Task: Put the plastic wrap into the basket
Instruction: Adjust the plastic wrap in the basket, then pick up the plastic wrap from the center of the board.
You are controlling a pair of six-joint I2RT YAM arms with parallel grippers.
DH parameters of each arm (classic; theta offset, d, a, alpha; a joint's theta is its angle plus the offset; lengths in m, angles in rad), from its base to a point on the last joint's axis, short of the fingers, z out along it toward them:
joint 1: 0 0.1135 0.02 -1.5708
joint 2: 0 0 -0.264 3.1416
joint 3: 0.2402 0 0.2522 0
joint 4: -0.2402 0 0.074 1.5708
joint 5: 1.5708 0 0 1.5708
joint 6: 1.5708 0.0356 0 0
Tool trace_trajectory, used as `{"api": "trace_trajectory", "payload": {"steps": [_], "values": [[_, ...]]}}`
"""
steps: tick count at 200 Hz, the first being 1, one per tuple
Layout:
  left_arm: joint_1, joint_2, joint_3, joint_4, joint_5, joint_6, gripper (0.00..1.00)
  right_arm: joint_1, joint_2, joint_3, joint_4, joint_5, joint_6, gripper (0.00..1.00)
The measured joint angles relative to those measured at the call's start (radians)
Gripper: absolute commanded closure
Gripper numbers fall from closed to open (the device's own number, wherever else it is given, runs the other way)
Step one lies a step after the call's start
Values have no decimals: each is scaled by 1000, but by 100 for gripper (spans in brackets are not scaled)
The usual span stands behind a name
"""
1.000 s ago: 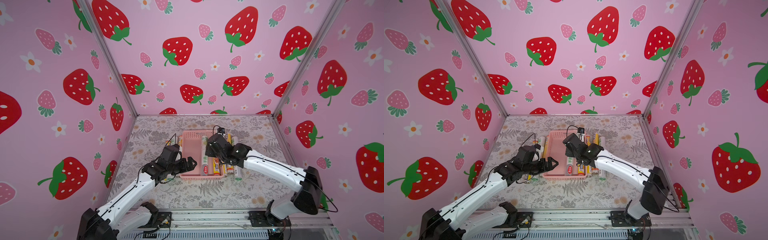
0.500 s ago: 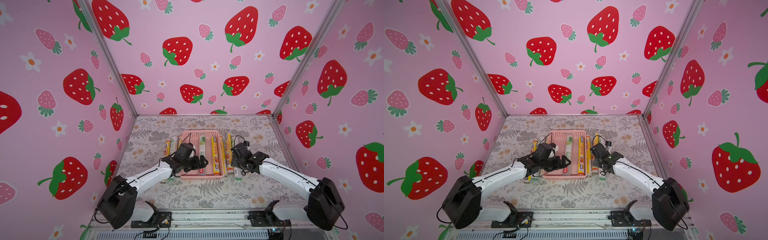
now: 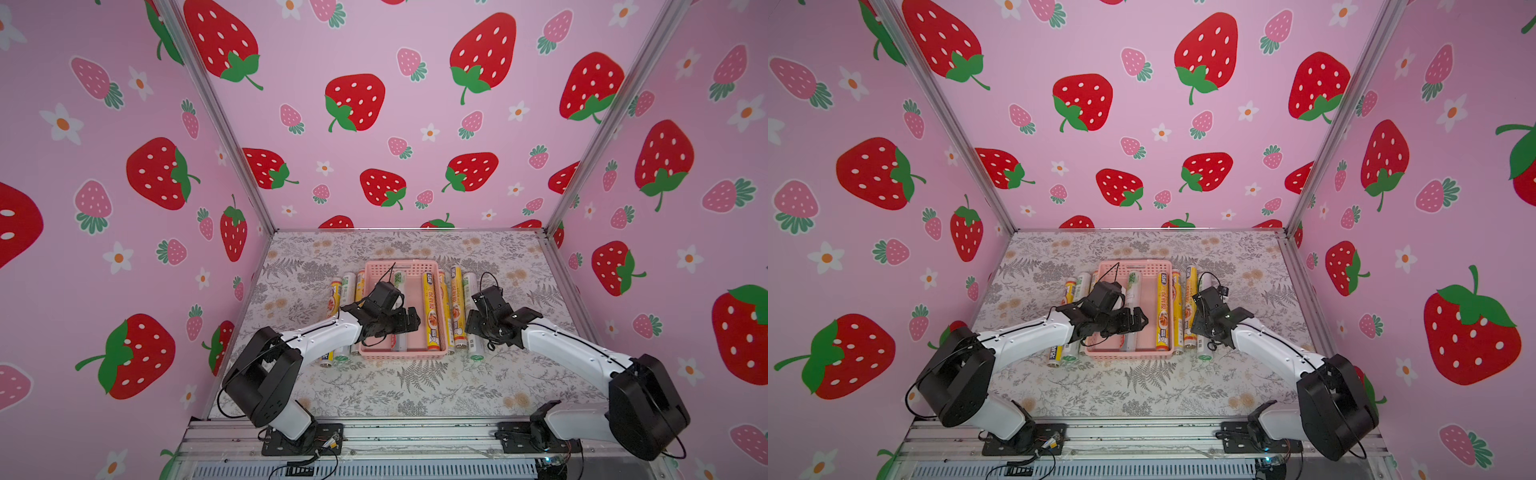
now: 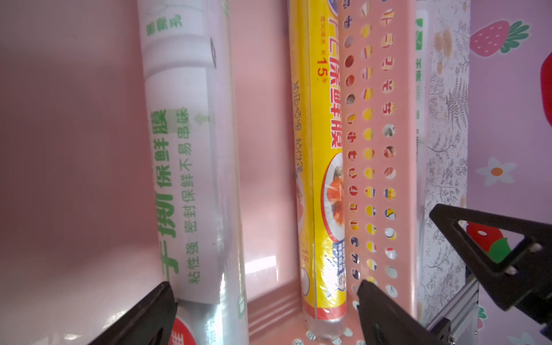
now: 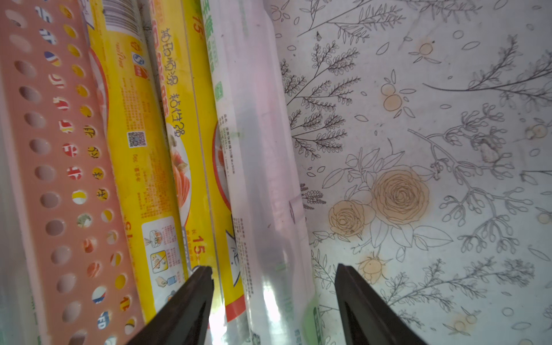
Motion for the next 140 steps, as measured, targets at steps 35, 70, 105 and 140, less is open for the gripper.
{"api": "trace_trajectory", "payload": {"steps": [35,70,105,140], "values": [[-29,35,53,-32,-21,28,0,-18,21,-13,40,-19,-10,31],[-67,67,101,-57,-52,42,0,-31,46,-16,66,-26,-16,32],[-84,72,117,-84,-70,42,0,-41,64,-17,80,-28,-18,32],[-87,23,116,-113,-89,43,0,-51,70,-17,84,-28,-23,32]]}}
